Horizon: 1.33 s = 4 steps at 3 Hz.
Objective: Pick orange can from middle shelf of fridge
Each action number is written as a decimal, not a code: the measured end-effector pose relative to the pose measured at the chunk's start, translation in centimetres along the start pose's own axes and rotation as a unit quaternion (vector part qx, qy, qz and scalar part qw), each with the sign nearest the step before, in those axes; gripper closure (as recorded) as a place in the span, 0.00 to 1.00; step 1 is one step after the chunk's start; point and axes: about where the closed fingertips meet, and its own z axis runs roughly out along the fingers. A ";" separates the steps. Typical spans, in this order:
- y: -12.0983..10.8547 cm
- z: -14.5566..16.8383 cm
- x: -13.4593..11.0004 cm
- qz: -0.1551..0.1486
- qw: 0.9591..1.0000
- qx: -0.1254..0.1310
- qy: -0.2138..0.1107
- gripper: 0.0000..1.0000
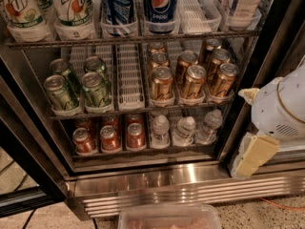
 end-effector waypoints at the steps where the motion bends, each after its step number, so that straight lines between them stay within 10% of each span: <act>1: 0.0 0.0 0.0 0.000 1.000 0.000 0.000 0.00; 3: -0.6 2.9 0.0 0.056 0.995 0.057 -0.064 0.00; 4: -2.5 4.3 -0.7 0.091 0.984 0.099 -0.115 0.00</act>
Offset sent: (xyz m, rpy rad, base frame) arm 0.0332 0.0022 -0.0221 0.1374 -0.1967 -0.1321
